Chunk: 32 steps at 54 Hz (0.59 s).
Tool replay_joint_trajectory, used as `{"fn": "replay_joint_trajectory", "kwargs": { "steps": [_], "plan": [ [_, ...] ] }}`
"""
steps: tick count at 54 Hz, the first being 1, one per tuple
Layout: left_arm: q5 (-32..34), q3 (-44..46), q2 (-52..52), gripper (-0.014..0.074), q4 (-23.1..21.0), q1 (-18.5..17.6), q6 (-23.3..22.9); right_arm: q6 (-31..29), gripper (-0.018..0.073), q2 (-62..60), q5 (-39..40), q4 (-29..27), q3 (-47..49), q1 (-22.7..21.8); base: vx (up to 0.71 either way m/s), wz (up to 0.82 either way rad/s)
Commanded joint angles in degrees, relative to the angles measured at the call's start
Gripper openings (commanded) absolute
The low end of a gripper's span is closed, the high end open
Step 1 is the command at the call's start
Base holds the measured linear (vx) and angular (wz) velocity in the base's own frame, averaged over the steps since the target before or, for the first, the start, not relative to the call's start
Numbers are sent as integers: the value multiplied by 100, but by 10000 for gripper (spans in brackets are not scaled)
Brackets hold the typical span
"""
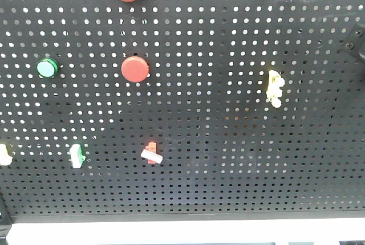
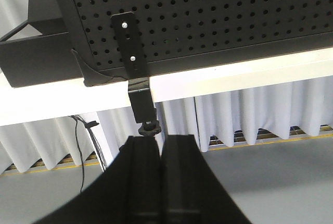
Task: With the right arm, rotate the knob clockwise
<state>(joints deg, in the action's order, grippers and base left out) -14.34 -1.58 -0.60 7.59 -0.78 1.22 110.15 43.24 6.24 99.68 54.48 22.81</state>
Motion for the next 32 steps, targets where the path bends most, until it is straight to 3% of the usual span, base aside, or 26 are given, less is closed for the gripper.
{"fn": "replay_joint_trajectory", "kwargs": {
  "steps": [1,14,24,28,32],
  "plan": [
    [438,-154,-93,-6,-47,-17,-8,-1,472,-23,-192,263,161,-12,0,0],
    [438,-154,-93,-6,-47,-17,-8,-1,303,-23,-116,263,161,-12,0,0],
    [438,-154,-93,-6,-47,-17,-8,-21,90,-23,-121,125,161,-12,0,0],
    [438,-154,-93,-6,-47,-17,-8,-360,-8,-23,-155,-128,161,-12,0,0],
    [438,-154,-93,-6,-47,-17,-8,-1162,-14,-81,-233,-892,161,-12,0,0]
  ]
}}
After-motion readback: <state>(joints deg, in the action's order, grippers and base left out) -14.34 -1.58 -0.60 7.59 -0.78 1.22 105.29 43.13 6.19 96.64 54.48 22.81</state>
